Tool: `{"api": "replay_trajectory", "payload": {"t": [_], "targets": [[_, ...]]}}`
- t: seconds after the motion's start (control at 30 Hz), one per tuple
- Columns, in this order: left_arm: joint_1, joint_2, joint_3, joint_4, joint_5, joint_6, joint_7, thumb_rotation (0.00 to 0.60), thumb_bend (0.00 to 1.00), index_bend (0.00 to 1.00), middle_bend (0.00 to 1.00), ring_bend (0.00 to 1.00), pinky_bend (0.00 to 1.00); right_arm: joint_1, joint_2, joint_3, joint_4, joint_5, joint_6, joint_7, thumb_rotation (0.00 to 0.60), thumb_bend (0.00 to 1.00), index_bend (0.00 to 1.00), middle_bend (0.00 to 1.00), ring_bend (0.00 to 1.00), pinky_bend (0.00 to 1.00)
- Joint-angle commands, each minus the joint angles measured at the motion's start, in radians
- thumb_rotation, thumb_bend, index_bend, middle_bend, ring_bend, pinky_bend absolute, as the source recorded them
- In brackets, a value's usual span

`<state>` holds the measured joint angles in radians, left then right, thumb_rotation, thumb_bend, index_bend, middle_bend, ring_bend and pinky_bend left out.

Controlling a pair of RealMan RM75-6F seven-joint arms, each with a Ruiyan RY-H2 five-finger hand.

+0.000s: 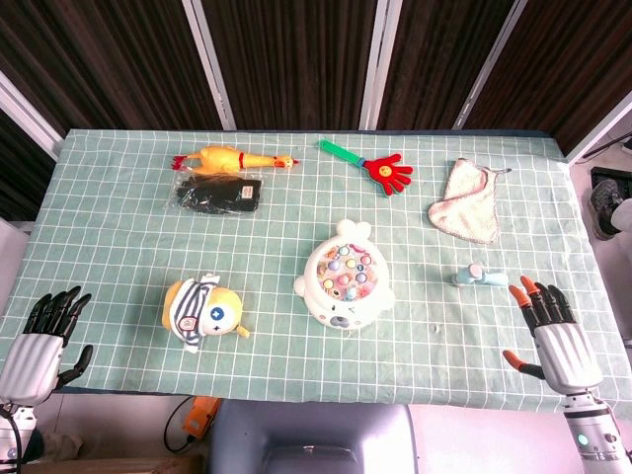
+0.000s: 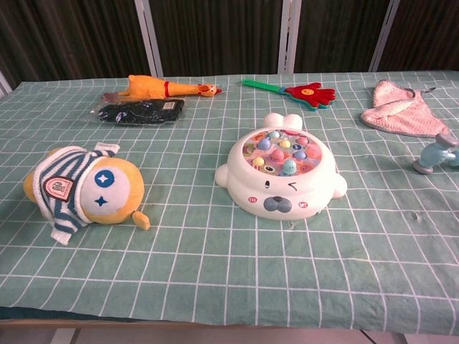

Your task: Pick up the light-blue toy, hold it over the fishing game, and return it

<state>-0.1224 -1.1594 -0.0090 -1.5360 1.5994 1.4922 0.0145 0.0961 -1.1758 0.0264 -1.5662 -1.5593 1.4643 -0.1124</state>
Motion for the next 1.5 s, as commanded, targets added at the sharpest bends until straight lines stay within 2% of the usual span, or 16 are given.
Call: {"api": "replay_trajectory", "payload": {"t": [0.03,0.3,0.37,0.5,0.57,0.67,0.87,0.97,1.1,1.27,1.5], "targets": [[0.001,-0.001,0.003,-0.002,0.003,0.001,0.003,0.600,0.42,0.00,0.00,0.00,0.01,0.000,0.001,0.001,-0.001,0.004,-0.002,-0.001,0.600,0.25,0.00,0.00,0.00,0.00],[0.007,0.006,0.004,-0.004,0.007,0.018,-0.011,0.600,0.42,0.00,0.00,0.00,0.01,0.037,-0.001,0.031,0.024,0.053,-0.068,0.045,0.600,0.25,0.00,0.00,0.00,0.00],[0.006,0.005,0.005,-0.003,0.010,0.017,-0.011,0.600,0.42,0.00,0.00,0.00,0.01,0.065,0.004,0.056,0.053,0.094,-0.118,0.079,0.600,0.25,0.00,0.00,0.00,0.00],[-0.001,0.002,0.011,0.002,0.023,0.009,-0.014,0.600,0.42,0.00,0.00,0.00,0.01,0.152,0.025,0.118,0.153,0.205,-0.293,0.190,0.600,0.25,0.00,0.00,0.00,0.00],[-0.004,0.000,0.011,0.002,0.025,0.006,-0.010,0.600,0.42,0.00,0.00,0.00,0.01,0.191,0.026,0.141,0.214,0.239,-0.367,0.252,0.600,0.25,0.05,0.00,0.00,0.00],[-0.008,-0.002,0.013,0.003,0.026,-0.001,-0.005,0.600,0.42,0.00,0.00,0.00,0.01,0.232,0.020,0.154,0.289,0.265,-0.449,0.305,0.600,0.25,0.18,0.00,0.00,0.00],[-0.015,-0.005,0.014,-0.001,0.022,-0.015,0.008,0.600,0.42,0.00,0.00,0.00,0.01,0.305,-0.033,0.151,0.450,0.277,-0.576,0.356,0.600,0.30,0.31,0.00,0.00,0.00],[-0.020,-0.008,0.014,-0.001,0.021,-0.024,0.014,0.600,0.42,0.00,0.00,0.00,0.01,0.335,-0.079,0.144,0.528,0.263,-0.605,0.373,0.600,0.36,0.39,0.00,0.00,0.00],[-0.024,-0.009,0.013,-0.001,0.018,-0.028,0.018,0.600,0.42,0.00,0.00,0.00,0.01,0.364,-0.145,0.132,0.615,0.242,-0.623,0.385,0.600,0.37,0.46,0.00,0.00,0.00],[-0.024,-0.009,0.013,-0.001,0.015,-0.028,0.018,0.600,0.42,0.00,0.00,0.00,0.01,0.389,-0.202,0.111,0.678,0.219,-0.644,0.388,0.600,0.38,0.47,0.00,0.00,0.00],[-0.025,-0.007,0.015,-0.002,0.014,-0.029,0.014,0.600,0.42,0.00,0.00,0.00,0.01,0.408,-0.262,0.094,0.731,0.207,-0.660,0.396,0.600,0.45,0.52,0.02,0.00,0.00]]}}
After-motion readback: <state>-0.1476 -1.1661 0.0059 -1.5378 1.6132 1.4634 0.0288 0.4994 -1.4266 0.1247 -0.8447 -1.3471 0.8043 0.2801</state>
